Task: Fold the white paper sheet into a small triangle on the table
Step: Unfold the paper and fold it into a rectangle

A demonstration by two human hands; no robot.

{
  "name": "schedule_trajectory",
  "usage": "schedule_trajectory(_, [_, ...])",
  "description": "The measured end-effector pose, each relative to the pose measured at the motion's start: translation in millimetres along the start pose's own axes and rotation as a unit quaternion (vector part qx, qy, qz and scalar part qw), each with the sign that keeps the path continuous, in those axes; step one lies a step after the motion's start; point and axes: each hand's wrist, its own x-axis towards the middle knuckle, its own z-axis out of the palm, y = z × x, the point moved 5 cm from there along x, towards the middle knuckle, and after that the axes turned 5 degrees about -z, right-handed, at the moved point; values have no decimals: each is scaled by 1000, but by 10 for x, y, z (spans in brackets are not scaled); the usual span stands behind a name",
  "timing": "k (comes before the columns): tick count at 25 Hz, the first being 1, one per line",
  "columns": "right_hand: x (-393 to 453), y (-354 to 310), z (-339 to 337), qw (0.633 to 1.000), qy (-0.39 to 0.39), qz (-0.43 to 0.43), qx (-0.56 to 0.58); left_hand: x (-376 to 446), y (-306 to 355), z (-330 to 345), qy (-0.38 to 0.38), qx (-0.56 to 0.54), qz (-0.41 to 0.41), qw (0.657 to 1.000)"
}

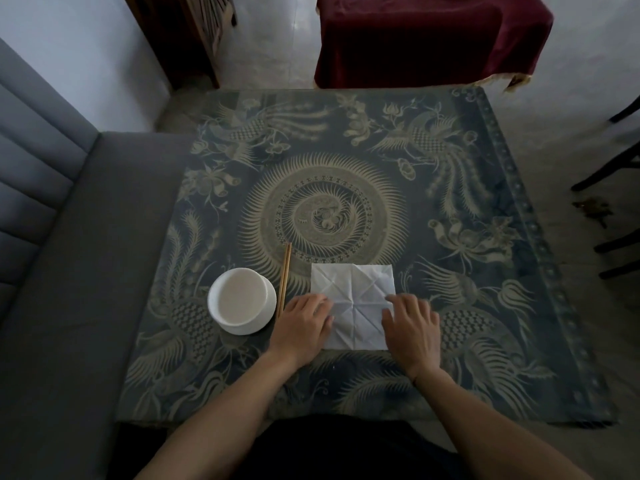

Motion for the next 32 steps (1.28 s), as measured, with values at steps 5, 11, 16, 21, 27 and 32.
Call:
schedule_trajectory(5, [248, -283, 268, 986, -131, -104, 8, 332, 189, 239, -19, -21, -18, 999])
schedule_trajectory(11, [362, -271, 568, 975, -152, -163, -7, 442, 213, 570, -48, -19, -32, 998])
schedule_trajectory(16, [344, -215, 713, 978, -130, -161, -22, 478, 84, 706, -60, 0, -41, 997])
schedule_trajectory(21, [346, 42, 660, 988, -117, -102, -19, 452, -61, 694, -81, 68, -78, 991])
schedule_trajectory(27, [312, 309, 586, 984, -144, -82, -70, 346, -278, 623, -94, 109, -111, 983])
schedule_trajectory(32, [375, 144, 480, 991, -92, -93, -29, 400, -193, 531, -60, 79, -94, 991])
